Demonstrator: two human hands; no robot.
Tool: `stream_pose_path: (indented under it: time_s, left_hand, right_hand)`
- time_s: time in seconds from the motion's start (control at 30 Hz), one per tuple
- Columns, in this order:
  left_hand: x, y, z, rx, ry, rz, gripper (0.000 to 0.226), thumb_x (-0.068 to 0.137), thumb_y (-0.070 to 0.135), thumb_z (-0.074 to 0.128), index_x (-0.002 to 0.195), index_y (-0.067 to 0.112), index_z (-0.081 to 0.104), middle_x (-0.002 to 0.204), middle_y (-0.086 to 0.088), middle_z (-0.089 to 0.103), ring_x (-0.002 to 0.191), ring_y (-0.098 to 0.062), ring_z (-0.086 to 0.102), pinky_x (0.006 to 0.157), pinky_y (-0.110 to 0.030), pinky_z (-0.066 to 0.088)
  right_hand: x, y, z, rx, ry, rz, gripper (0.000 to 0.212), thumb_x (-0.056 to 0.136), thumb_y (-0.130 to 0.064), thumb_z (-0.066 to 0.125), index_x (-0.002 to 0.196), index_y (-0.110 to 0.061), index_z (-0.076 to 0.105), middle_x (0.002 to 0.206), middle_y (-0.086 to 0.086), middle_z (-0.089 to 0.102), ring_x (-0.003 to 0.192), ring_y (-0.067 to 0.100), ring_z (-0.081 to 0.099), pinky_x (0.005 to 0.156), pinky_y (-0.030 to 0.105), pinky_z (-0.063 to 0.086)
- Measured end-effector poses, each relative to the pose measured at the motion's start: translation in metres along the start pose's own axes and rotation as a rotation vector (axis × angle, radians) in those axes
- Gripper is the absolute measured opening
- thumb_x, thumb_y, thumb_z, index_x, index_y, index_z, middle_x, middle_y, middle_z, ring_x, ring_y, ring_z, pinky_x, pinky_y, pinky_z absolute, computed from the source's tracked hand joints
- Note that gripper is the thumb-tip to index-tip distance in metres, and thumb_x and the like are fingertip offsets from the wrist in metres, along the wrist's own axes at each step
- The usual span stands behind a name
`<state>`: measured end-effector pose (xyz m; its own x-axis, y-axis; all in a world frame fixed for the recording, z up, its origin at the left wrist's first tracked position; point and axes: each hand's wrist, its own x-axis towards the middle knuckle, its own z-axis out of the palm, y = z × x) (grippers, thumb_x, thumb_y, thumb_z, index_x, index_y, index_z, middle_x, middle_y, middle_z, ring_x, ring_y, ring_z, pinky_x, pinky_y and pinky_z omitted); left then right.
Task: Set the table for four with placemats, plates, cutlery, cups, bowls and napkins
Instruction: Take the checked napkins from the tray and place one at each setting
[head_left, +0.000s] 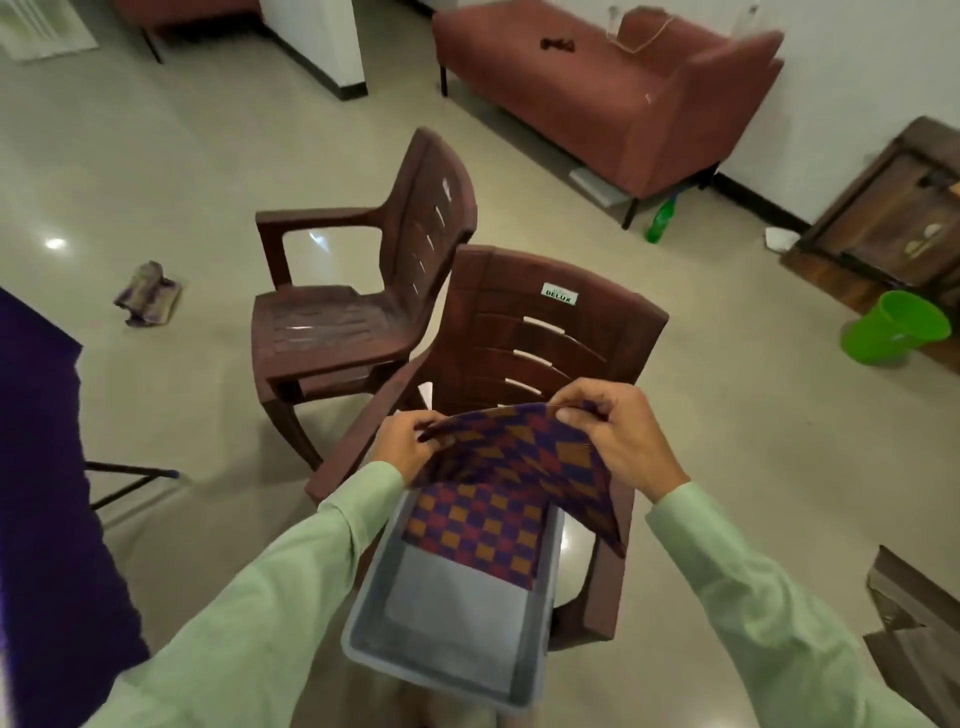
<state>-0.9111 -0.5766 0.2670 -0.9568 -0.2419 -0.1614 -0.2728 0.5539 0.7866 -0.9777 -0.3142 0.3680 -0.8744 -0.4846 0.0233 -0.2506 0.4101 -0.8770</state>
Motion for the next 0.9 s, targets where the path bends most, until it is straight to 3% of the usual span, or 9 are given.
stream_pose_path:
  time_s: [0.07,0.1,0.2,0.3,0.4,0.57,0.63,0.77,0.9]
  left_hand:
    - [-0.016,0.008,-0.016,-0.122,0.042,-0.003,0.020,0.079,0.009,0.079,0.084,0.028,0.075,0.078,0.006,0.073,0.081,-0.016,0.067,0.080,-0.029,0.055]
    - [-0.025,0.013,-0.024,-0.178,0.081,-0.020,0.021,0.079,0.009,0.079,0.082,0.029,0.075,0.076,0.006,0.074,0.079,-0.017,0.068,0.076,-0.030,0.057]
    - [-0.049,0.034,-0.036,-0.375,0.192,-0.071,0.011,0.077,0.007,0.080,0.086,0.013,0.077,0.078,-0.002,0.074,0.074,-0.017,0.068,0.068,-0.027,0.056]
    - [-0.071,0.066,-0.041,-0.490,0.313,-0.056,0.015,0.077,0.011,0.082,0.091,0.011,0.076,0.081,-0.001,0.075,0.073,-0.011,0.070,0.064,-0.020,0.055]
    - [-0.086,0.091,-0.037,-0.469,0.445,-0.038,0.017,0.077,0.018,0.083,0.092,0.013,0.077,0.078,0.004,0.074,0.067,-0.001,0.069,0.061,-0.014,0.053]
    - [-0.099,0.115,-0.027,-0.404,0.545,0.016,0.021,0.080,0.028,0.080,0.097,0.015,0.079,0.081,0.007,0.076,0.079,-0.011,0.072,0.075,-0.035,0.059]
    - [-0.105,0.120,-0.026,-0.407,0.553,0.026,0.019,0.085,0.029,0.073,0.098,0.015,0.078,0.082,0.005,0.075,0.080,-0.013,0.071,0.078,-0.042,0.058]
    - [-0.117,0.119,-0.030,-0.452,0.523,0.024,0.039,0.083,0.051,0.058,0.098,0.019,0.075,0.086,0.002,0.075,0.086,-0.016,0.070,0.084,-0.049,0.055]
    - [-0.126,0.120,-0.031,-0.521,0.465,0.037,0.031,0.091,0.048,0.052,0.103,0.027,0.072,0.096,0.002,0.074,0.096,-0.015,0.069,0.092,-0.048,0.053]
  right_hand:
    - [-0.007,-0.010,-0.023,-0.011,0.090,0.038,0.020,0.088,-0.003,0.068,0.087,-0.022,0.073,0.084,-0.008,0.072,0.085,0.010,0.068,0.076,0.029,0.056]
    - [-0.011,-0.013,-0.031,-0.021,0.144,0.057,0.016,0.089,-0.008,0.069,0.087,-0.024,0.072,0.083,-0.010,0.072,0.085,0.010,0.068,0.070,0.026,0.056]
    - [-0.019,-0.021,-0.036,-0.007,0.331,0.135,0.007,0.085,-0.019,0.075,0.085,-0.023,0.069,0.082,-0.006,0.071,0.081,0.014,0.069,0.059,0.025,0.056]
    - [-0.024,-0.033,-0.017,0.041,0.441,0.174,0.013,0.079,-0.021,0.081,0.076,-0.026,0.069,0.076,-0.006,0.071,0.074,0.015,0.070,0.065,0.039,0.061]
    - [-0.027,-0.057,0.014,0.102,0.407,0.124,0.013,0.074,-0.018,0.082,0.079,-0.026,0.074,0.072,-0.009,0.071,0.071,0.011,0.069,0.069,0.039,0.061]
    - [-0.035,-0.097,0.071,0.189,0.278,0.004,0.022,0.070,-0.005,0.075,0.087,-0.021,0.076,0.078,-0.007,0.073,0.072,0.007,0.069,0.072,0.036,0.060]
    - [-0.037,-0.104,0.083,0.233,0.261,-0.003,0.026,0.070,-0.006,0.074,0.092,-0.020,0.075,0.083,-0.006,0.073,0.077,0.007,0.069,0.076,0.036,0.060]
    - [-0.041,-0.114,0.087,0.319,0.238,-0.035,0.030,0.075,-0.003,0.075,0.102,-0.015,0.075,0.091,-0.006,0.073,0.083,0.006,0.070,0.079,0.029,0.059]
    - [-0.047,-0.120,0.086,0.403,0.182,-0.072,0.035,0.078,-0.001,0.074,0.111,-0.013,0.073,0.098,-0.005,0.074,0.089,0.005,0.070,0.082,0.023,0.057]
